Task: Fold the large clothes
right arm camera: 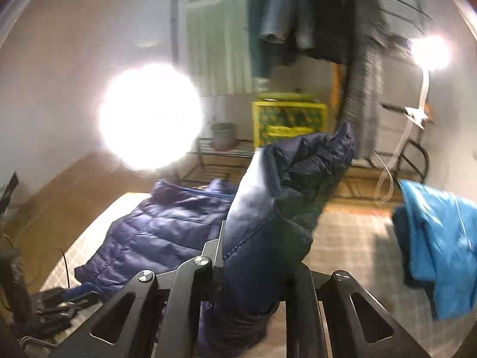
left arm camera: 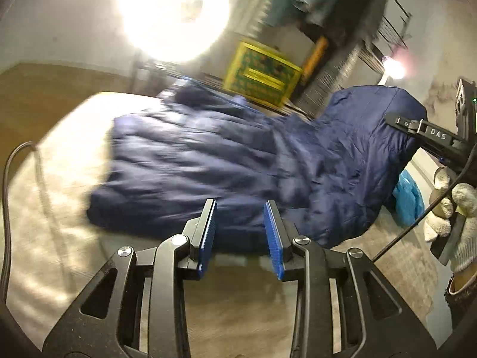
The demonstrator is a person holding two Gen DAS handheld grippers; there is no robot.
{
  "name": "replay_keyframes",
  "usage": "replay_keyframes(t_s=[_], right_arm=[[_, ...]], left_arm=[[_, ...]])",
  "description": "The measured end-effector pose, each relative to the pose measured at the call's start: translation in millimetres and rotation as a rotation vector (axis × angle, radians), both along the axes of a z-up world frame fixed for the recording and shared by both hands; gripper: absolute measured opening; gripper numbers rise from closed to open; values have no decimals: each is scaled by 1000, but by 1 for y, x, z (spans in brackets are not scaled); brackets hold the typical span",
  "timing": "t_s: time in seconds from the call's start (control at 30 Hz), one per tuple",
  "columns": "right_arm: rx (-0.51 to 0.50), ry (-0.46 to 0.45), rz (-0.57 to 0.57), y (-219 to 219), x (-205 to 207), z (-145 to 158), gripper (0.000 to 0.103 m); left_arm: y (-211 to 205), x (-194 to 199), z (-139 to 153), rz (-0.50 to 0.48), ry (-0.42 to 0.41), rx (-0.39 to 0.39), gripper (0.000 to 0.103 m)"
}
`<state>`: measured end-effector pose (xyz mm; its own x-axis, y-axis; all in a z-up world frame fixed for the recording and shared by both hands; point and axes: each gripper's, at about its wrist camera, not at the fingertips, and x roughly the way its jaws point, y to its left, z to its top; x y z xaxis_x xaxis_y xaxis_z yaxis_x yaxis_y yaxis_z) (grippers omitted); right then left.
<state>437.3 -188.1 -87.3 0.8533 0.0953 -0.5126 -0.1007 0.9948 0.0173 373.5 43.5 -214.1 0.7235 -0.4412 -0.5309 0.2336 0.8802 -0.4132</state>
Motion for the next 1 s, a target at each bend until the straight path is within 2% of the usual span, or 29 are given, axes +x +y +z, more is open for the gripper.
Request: replay_keyframes(t_s=[0.13,0.23,0.4,0.53,0.67,0.83,0.9,0.93,0.97,1.0], right_arm=[[-99,-4,105,64,14,-11,12],[-164,-3,188,111,23,-24,12],[-240,4,320,186,35,-47,11],[-325,74,441,245,43,-87,11],[-439,114,519,282,42,-128,11],[-442,185,569,286,48,-155,13],[-399,186,611,277,44,-153,25],[-352,195,645,275,41,-148,42],[-300,200,678,267,39,-141,53],[-249,195,704,259,36,-133,55]], left_arm=[[59,-29,-9,119,-20,-10,33],[94,-45,-20,179,-6,-40,33],[129,-60,-34,263,16,-75,33],[147,-68,-37,307,14,-83,33],[154,-69,-39,319,12,-81,33],[159,-67,-40,326,12,-82,33],[160,-65,-38,331,13,-84,33],[160,-65,-36,332,10,-83,33],[159,-66,-35,332,7,-81,33],[158,-66,-34,330,4,-80,33]])
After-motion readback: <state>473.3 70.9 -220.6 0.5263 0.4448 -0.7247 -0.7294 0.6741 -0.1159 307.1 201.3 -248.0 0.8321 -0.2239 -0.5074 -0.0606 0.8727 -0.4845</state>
